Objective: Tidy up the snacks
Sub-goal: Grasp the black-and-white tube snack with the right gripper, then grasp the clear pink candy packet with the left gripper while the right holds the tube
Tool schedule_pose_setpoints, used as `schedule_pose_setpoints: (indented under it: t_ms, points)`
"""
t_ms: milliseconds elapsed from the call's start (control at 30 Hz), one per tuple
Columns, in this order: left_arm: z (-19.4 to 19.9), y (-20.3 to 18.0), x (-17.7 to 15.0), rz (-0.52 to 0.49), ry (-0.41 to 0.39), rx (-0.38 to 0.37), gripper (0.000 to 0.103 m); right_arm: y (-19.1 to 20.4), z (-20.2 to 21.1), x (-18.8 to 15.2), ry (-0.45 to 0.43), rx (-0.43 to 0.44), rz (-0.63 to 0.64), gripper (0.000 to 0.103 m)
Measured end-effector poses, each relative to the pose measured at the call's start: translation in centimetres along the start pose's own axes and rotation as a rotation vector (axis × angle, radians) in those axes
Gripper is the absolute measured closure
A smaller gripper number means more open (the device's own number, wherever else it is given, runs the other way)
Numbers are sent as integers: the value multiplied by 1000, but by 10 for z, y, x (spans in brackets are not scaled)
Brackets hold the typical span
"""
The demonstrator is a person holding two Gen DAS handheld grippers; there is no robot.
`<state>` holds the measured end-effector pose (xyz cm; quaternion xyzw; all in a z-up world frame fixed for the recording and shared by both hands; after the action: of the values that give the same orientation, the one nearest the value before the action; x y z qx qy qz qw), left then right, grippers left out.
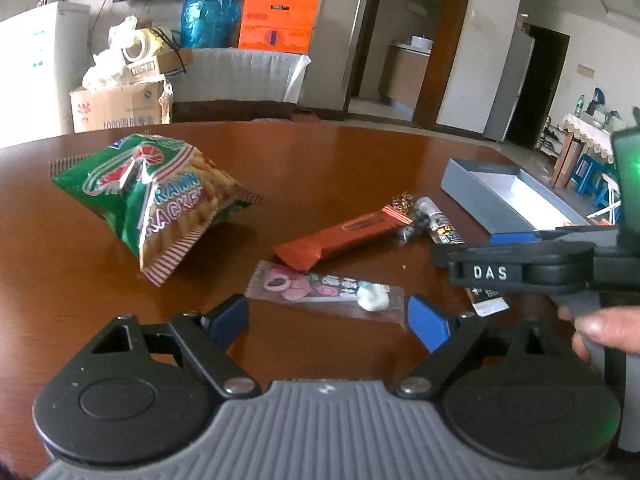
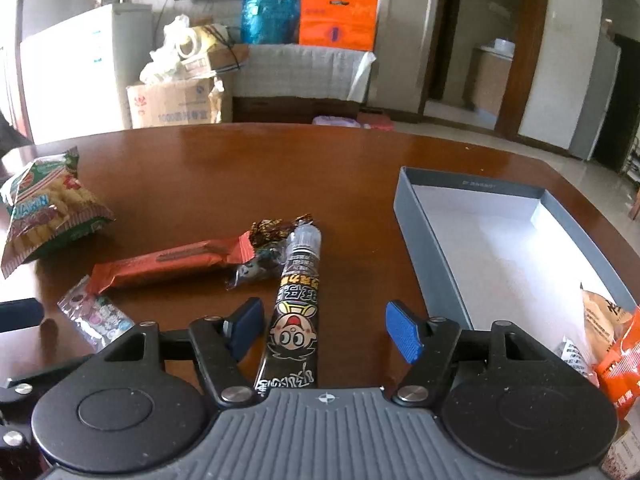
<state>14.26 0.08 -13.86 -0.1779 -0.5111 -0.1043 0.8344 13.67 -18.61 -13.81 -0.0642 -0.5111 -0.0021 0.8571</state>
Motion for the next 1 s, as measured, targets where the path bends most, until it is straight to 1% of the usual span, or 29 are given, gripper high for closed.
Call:
schedule_pose_setpoints:
  t_ms: [33,67,100,200,300,400,433,467,500,533,567,600,633,800,900,1000]
  points:
    - [-2,-1,0,4,0,4,15,1,2,1,-3,18,17,43]
    - [-5,-2,1,7,0,7,15,4,3,0,0,63,7,64]
    - [-7,-3,1,7,0,9,15,5,4,0,8,99,-24,71]
    - [-13,-7,3,3,-1,21,15,9,8,1,11,121,12,72]
    - [-16,-6,4,9,-5,28,15,17,11,2,21,178,10,73]
    - [-16,-3,6,9,-9,24,19,26,12,4,32,230,-8,75]
    - [-16,-2,6,0,-10,25,24,29,13,4,35,246,-3,75]
    - [-15,0,6,-8,-12,27,32,32,14,4,37,257,11,75]
    - [-15,1,7,-16,-13,28,37,34,16,4,38,267,19,75]
    - [-16,3,8,-18,-15,27,53,36,17,4,42,279,21,75]
    - [-15,7,9,-10,-16,24,73,38,18,4,46,288,19,76]
    - [-15,11,10,3,-15,21,81,39,19,4,49,295,19,76]
    - [-16,15,10,15,-12,14,92,40,22,3,50,301,19,76]
    - [-11,18,8,26,8,-50,101,45,27,3,60,330,17,76]
    - [-7,15,5,14,24,-86,101,44,29,4,61,340,10,76]
    - [-3,12,4,-3,25,-100,101,40,33,7,54,346,-13,76]
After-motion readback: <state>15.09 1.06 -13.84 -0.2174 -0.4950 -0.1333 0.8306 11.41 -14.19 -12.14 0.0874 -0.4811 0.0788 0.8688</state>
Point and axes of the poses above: each gripper's, at about its wrist camera, not at the fingertips, and z roughly against the way its jaws point, y to its left, x to its top, the point moved 8 cm from there along -z, roughly the way its jaws point, and after that the axes turned 12 degrees about -y, right-handed, at the moved point
